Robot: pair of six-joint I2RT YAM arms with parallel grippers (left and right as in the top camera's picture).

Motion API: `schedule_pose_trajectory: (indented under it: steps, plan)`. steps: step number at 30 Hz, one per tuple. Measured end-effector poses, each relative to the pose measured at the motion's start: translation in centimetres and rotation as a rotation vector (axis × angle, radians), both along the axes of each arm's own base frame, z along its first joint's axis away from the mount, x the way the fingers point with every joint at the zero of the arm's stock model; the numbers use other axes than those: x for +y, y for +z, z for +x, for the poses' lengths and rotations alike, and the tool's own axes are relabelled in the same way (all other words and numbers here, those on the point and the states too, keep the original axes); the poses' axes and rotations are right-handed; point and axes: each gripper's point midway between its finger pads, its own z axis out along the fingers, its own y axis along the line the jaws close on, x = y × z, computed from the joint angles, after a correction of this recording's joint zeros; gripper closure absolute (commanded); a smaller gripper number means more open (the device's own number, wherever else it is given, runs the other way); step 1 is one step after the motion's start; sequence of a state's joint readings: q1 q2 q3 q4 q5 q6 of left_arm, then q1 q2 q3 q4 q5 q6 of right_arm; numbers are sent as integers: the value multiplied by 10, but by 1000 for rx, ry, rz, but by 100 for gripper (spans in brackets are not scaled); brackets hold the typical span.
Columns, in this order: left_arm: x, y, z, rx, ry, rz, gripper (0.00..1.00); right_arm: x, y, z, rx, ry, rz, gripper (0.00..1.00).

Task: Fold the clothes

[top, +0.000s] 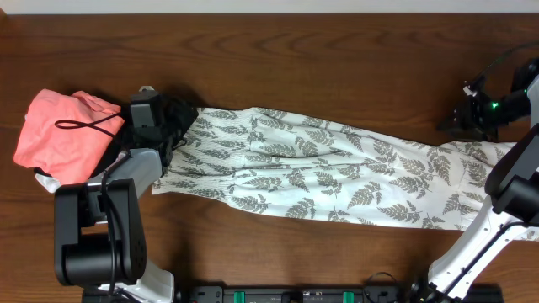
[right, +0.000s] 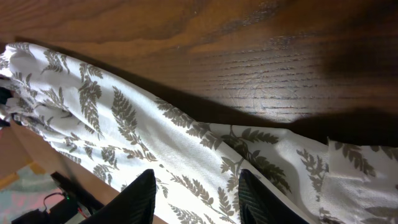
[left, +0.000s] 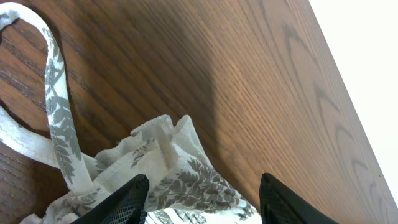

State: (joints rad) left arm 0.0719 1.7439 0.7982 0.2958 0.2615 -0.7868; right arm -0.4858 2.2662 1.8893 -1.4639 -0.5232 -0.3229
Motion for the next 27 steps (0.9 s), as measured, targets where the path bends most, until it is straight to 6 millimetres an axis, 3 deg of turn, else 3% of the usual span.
schedule_pose_trajectory:
  steps: [3, 13, 14, 15, 27]
  plan:
    - [0, -6, -1, 13, 0, -1, 43, 0, 0, 0, 1, 0, 0, 59]
    - [1, -11, 0, 17, 5, 0, 81, 0, 0, 0, 0, 0, 0, 60]
    - [1, -11, 0, 17, 5, -1, 92, 0, 0, 0, 1, 0, 0, 60]
    - [0, -11, 0, 18, 7, -5, 94, 0, 0, 0, 1, 0, 0, 60]
    - [7, -20, -12, 80, -6, -62, 94, 0, 0, 0, 1, 1, -1, 60]
